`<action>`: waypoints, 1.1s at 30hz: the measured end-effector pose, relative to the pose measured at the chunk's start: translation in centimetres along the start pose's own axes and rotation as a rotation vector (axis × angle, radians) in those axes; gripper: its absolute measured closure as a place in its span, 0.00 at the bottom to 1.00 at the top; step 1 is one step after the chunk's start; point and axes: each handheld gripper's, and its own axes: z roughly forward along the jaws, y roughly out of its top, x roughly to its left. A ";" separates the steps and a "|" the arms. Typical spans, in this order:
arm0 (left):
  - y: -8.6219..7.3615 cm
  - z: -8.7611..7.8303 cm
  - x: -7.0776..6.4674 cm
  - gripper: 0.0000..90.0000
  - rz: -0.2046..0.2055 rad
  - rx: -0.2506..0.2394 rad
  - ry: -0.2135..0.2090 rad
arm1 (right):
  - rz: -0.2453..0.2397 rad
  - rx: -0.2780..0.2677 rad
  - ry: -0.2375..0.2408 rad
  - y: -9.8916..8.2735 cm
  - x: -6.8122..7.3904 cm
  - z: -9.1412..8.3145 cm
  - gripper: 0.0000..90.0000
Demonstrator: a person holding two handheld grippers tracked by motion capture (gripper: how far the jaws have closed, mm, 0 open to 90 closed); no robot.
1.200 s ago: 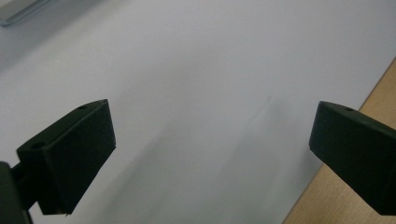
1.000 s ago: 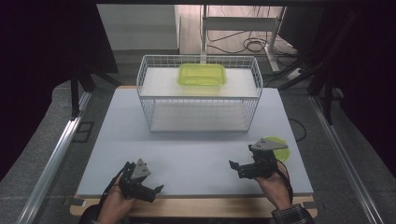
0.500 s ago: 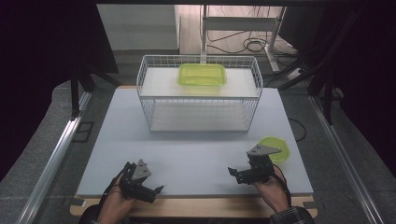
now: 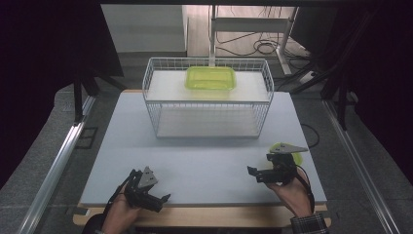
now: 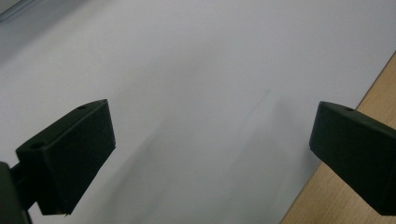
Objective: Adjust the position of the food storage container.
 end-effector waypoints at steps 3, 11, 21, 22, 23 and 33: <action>0.0 0.0 0.0 0.00 0.000 0.001 0.001 | 0.018 -0.013 -0.031 0.2 -0.9 -0.6 0.33; 0.0 0.0 0.0 0.00 0.003 0.003 0.001 | 0.064 -0.020 -0.066 0.0 -4.6 -2.2 0.81; 0.0 0.1 0.0 0.00 0.008 0.010 0.004 | 0.120 -0.037 -0.213 -0.7 -9.0 -3.8 0.99; 0.0 0.1 -0.1 0.00 0.009 0.012 0.006 | 0.128 -0.038 -0.220 -0.8 -9.3 -3.9 0.99; 0.0 0.1 -0.1 0.00 0.010 0.013 0.006 | 0.130 -0.040 -0.233 -0.9 -9.6 -3.9 0.99; 0.0 0.2 -0.1 0.00 0.014 0.018 0.006 | 0.175 -0.048 -0.331 -2.1 -12.3 -4.4 0.99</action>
